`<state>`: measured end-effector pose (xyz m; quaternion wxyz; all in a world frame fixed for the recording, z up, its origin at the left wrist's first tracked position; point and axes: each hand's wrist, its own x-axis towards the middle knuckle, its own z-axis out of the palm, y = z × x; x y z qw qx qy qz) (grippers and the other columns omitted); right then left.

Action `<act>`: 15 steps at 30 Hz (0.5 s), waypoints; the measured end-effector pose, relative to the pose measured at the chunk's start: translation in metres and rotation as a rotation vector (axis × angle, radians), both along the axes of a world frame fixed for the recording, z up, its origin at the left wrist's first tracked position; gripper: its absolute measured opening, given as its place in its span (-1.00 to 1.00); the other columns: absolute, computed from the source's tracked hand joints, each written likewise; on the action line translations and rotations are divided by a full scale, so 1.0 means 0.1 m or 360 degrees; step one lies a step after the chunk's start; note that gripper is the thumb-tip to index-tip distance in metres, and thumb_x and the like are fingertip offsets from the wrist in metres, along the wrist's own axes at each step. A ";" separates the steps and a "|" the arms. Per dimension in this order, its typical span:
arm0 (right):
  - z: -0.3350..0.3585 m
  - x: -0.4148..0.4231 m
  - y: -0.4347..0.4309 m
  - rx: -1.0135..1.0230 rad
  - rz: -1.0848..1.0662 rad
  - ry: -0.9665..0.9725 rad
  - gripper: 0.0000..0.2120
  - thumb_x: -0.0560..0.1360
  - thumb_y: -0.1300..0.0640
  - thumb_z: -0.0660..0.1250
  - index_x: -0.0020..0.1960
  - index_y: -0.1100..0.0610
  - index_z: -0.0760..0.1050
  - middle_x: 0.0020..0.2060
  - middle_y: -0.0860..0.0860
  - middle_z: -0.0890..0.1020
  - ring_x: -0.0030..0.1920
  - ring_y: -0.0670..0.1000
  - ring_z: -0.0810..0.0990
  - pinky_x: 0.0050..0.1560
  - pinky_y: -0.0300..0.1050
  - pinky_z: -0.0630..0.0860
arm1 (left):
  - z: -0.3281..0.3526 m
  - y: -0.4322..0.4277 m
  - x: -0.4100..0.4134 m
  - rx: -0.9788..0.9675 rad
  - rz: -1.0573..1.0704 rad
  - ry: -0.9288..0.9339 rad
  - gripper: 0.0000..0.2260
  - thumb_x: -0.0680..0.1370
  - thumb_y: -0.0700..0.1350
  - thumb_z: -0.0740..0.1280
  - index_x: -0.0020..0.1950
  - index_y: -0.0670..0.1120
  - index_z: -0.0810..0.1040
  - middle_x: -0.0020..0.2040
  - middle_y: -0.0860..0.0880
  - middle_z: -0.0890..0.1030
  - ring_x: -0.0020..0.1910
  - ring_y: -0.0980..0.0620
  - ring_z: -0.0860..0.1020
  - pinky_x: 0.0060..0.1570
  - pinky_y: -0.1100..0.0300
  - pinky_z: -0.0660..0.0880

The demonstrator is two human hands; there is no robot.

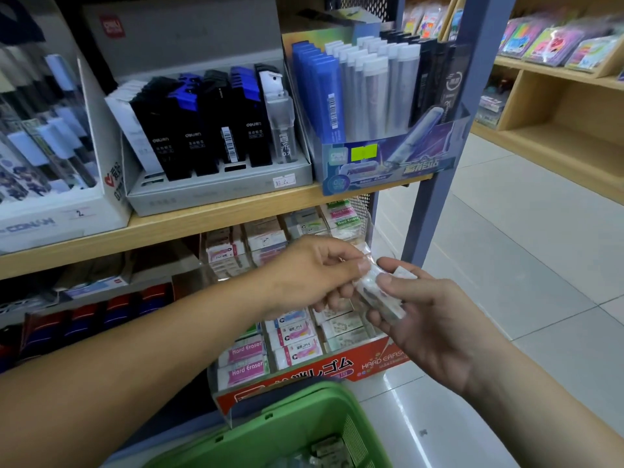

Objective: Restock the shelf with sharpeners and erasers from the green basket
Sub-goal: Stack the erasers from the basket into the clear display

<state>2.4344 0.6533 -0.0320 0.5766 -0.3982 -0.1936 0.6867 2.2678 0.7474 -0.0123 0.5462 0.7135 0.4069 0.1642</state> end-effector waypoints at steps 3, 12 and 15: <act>-0.04 -0.06 0.00 0.0034 0.0109 -0.0104 -0.41 0.34 0.51 0.48 0.32 0.23 0.50 0.04 0.24 0.72 -0.05 0.15 0.72 -0.14 -0.12 0.67 | 0.01 0.03 -0.16 -0.0366 0.0231 -0.0370 -0.79 0.60 -0.16 0.41 0.21 -0.18 0.66 -0.13 -0.17 0.68 -0.26 0.02 0.62 -0.29 0.23 0.59; -0.04 -0.31 0.08 -0.0032 0.0003 -0.0265 -0.63 0.51 0.49 0.40 0.25 0.25 0.47 -0.08 0.29 0.73 -0.13 0.20 0.75 -0.08 -0.03 0.72 | -0.12 -0.16 -0.52 -0.0499 0.0409 -0.0350 -0.79 0.54 -0.27 0.45 0.16 -0.31 0.63 0.05 -0.28 0.71 0.05 -0.18 0.72 0.06 0.10 0.68; -0.06 -0.38 0.11 -0.0069 -0.0012 -0.0287 -0.62 0.52 0.48 0.40 0.27 0.26 0.45 -0.03 0.32 0.73 -0.09 0.22 0.76 -0.06 -0.02 0.72 | -0.16 -0.14 -0.48 -0.0438 0.0460 -0.0310 -0.81 0.56 -0.35 0.43 0.17 -0.29 0.61 0.04 -0.29 0.71 0.04 -0.20 0.72 0.06 0.06 0.68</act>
